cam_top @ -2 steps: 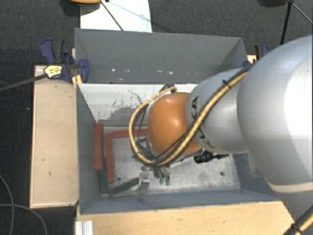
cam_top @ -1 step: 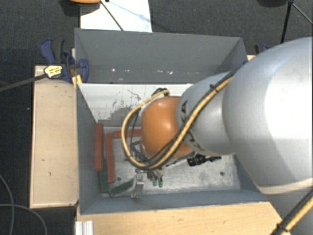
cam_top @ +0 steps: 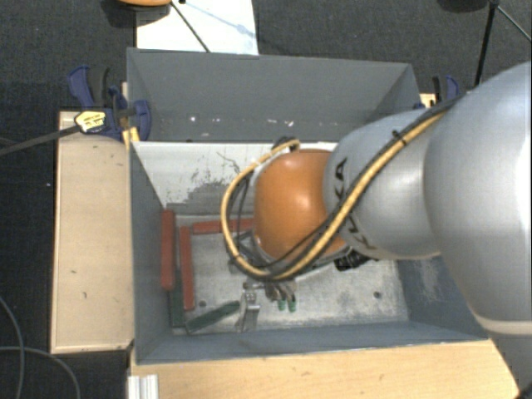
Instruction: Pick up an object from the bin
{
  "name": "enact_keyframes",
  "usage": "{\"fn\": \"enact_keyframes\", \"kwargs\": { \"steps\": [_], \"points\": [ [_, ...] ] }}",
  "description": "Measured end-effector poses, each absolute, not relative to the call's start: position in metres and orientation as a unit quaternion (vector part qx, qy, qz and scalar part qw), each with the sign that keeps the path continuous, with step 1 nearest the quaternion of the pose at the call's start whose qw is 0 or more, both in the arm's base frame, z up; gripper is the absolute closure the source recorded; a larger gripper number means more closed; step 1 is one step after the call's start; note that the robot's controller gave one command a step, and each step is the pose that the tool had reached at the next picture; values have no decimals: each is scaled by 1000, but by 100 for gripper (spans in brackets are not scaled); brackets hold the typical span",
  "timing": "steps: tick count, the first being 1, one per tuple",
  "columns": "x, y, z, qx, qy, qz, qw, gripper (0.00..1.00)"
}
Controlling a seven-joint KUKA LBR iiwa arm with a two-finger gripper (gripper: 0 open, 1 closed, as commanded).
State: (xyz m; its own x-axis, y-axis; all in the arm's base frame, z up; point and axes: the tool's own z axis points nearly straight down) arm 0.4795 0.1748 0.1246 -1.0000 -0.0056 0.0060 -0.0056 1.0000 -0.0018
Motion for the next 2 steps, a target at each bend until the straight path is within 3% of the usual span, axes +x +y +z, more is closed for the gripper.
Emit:
{"fn": "enact_keyframes", "kwargs": {
  "steps": [1, 2],
  "points": [
    [488, 175, 71, 88, -996, 0, 0, 100],
    [488, 175, 71, 87, -996, 0, 0, 100]
  ]
}}
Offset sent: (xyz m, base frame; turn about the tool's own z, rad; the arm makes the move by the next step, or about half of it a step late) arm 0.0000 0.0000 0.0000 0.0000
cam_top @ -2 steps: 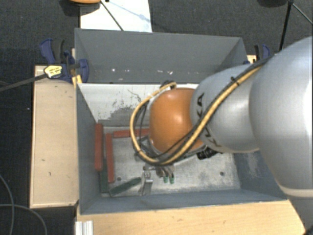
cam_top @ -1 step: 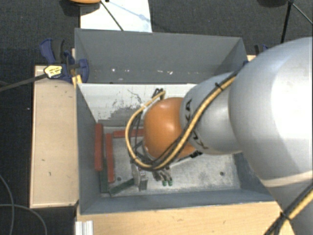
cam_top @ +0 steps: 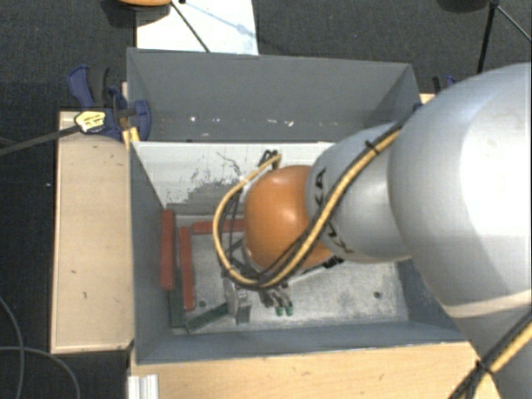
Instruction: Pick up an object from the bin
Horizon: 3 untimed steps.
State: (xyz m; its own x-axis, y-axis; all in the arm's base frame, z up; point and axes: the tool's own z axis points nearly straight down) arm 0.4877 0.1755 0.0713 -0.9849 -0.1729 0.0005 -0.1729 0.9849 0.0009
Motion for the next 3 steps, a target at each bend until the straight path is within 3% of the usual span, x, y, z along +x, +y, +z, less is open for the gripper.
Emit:
{"fn": "enact_keyframes", "kwargs": {
  "steps": [1, 2, 3],
  "points": [
    [498, 187, 103, 78, -997, 1, 4, 100],
    [500, 209, 120, 59, -998, -2, -5, 100],
    [491, 182, 119, 4, -1000, -1, 1, 100]
  ]
}}
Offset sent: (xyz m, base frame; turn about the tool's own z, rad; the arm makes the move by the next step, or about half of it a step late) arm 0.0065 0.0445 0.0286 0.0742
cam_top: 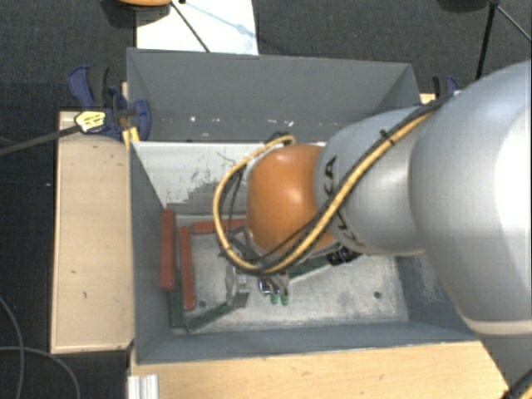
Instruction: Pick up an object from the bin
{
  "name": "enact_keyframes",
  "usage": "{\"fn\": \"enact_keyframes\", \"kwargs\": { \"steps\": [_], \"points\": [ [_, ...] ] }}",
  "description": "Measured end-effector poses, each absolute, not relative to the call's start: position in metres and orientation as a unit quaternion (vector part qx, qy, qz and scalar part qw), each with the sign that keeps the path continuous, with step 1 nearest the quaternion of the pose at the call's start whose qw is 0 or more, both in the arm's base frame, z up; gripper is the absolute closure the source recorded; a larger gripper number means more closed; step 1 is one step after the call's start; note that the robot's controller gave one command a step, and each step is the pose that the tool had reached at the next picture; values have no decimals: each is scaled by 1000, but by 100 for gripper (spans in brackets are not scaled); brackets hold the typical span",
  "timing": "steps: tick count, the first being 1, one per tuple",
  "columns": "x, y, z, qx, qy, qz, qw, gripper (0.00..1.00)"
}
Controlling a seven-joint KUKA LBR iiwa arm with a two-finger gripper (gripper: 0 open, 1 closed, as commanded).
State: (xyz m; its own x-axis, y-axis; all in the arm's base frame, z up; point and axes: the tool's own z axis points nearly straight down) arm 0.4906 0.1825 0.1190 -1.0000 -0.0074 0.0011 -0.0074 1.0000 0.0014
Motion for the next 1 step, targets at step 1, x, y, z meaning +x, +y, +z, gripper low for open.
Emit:
{"fn": "enact_keyframes", "kwargs": {
  "steps": [1],
  "points": [
    [502, 166, 142, -21, -1000, 0, 0, 100]
  ]
}}
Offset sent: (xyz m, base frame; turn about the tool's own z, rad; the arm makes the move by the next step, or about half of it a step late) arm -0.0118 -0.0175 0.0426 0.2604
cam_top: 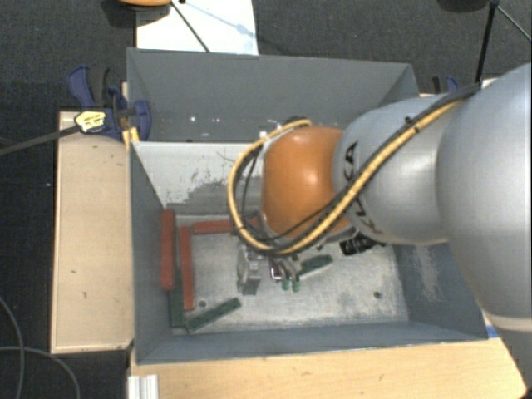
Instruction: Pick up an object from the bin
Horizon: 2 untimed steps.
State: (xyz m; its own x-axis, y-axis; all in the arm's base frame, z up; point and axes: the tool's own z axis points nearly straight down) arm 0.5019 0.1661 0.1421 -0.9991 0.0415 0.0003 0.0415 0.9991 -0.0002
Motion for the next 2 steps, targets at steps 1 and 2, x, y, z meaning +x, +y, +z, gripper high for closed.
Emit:
{"fn": "enact_keyframes", "kwargs": {
  "steps": [1, 2],
  "points": [
    [479, 165, 162, -126, -992, 0, 0, 0],
    [479, 165, 162, -126, -992, 0, 0, 0]
  ]
}}
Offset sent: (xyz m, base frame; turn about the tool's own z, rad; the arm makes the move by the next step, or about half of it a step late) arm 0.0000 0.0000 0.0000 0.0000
